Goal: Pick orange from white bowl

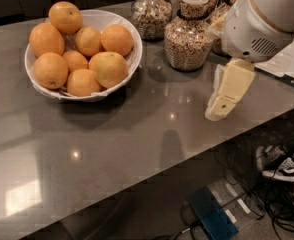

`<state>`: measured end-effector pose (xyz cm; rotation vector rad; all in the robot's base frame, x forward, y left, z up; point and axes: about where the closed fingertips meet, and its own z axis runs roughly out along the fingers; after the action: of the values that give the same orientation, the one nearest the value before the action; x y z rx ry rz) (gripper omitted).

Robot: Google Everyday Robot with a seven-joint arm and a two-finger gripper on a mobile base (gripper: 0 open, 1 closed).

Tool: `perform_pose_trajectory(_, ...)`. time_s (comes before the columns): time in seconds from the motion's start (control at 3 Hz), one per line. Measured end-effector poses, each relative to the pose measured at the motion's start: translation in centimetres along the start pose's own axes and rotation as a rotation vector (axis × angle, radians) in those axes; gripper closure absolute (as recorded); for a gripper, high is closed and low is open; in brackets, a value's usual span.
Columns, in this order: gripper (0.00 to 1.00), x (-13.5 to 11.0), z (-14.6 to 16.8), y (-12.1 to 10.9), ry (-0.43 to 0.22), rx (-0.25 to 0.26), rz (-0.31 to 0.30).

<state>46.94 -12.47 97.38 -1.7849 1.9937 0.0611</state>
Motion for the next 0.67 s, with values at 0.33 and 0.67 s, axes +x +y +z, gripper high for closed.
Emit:
perform_pose_trajectory(0.33, 0.00, -2.0, 2.4, -0.7, -0.116, -0.016, 0.029)
perform_pose_trajectory(0.67, 0.00, -6.9, 5.6, -2.5, -0.252, -0.045, 0.006)
